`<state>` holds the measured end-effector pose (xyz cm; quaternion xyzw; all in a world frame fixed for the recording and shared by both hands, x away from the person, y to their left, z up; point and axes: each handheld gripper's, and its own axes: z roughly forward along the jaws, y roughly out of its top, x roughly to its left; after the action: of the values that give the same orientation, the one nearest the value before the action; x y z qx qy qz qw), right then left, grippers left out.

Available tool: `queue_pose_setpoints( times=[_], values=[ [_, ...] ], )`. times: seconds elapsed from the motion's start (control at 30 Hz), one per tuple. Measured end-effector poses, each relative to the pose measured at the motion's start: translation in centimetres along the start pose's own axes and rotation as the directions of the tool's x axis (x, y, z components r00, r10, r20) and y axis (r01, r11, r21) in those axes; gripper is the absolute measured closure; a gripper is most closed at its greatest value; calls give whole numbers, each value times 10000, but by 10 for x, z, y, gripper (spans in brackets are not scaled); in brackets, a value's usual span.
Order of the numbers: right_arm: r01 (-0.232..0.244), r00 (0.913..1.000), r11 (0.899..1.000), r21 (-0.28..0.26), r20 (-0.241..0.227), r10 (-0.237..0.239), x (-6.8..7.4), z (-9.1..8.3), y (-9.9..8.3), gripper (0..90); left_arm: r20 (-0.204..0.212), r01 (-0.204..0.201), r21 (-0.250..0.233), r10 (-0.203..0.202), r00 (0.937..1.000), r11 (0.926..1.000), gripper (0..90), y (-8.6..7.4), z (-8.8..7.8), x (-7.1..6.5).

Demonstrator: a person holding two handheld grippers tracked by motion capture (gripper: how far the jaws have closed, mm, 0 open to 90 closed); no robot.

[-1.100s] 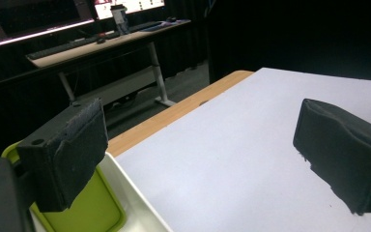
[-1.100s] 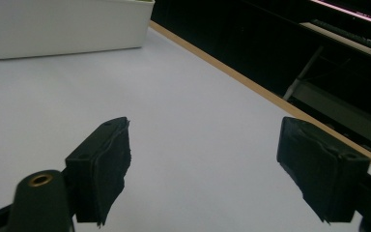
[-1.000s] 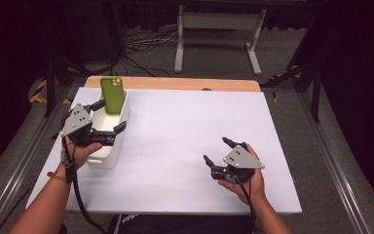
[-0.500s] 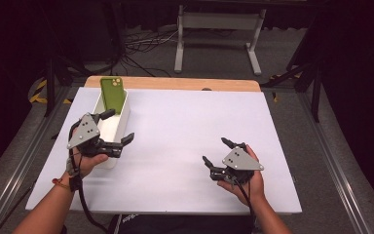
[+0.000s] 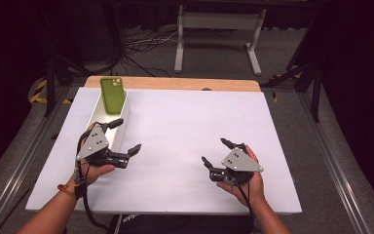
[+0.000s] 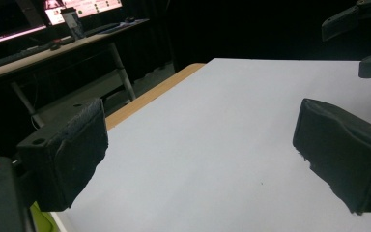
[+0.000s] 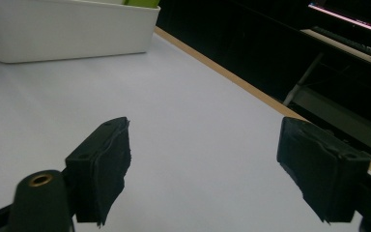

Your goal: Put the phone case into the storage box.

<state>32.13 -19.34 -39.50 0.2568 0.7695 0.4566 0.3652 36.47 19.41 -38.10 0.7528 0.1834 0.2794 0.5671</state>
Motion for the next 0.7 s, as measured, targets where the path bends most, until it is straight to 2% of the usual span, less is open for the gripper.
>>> queue_pose_setpoints(
  times=[0.03, 0.23, 0.57, 0.7],
  values=[
    [-1, 10000, 10000, -28, 16, 1, 0, 0, 0, 202, -11, -79, 30, 79, 10000, 10000, 60, -1, 0, -2],
    [40, 10000, 10000, -54, 42, -40, 1, -1, 1, 202, 192, 67, 0, -67, 9998, 10000, 50, -3, 0, -8],
    [30, 10000, 10000, -52, 62, -30, 3, -4, -1, 202, 405, 53, 107, -57, 9992, 9999, 54, -10, -2, -17],
    [40, 9999, 10000, -70, 95, -39, 4, -7, -2, 201, 470, 10, 266, -22, 9989, 9996, 58, -13, -4, -19]
  ],
)
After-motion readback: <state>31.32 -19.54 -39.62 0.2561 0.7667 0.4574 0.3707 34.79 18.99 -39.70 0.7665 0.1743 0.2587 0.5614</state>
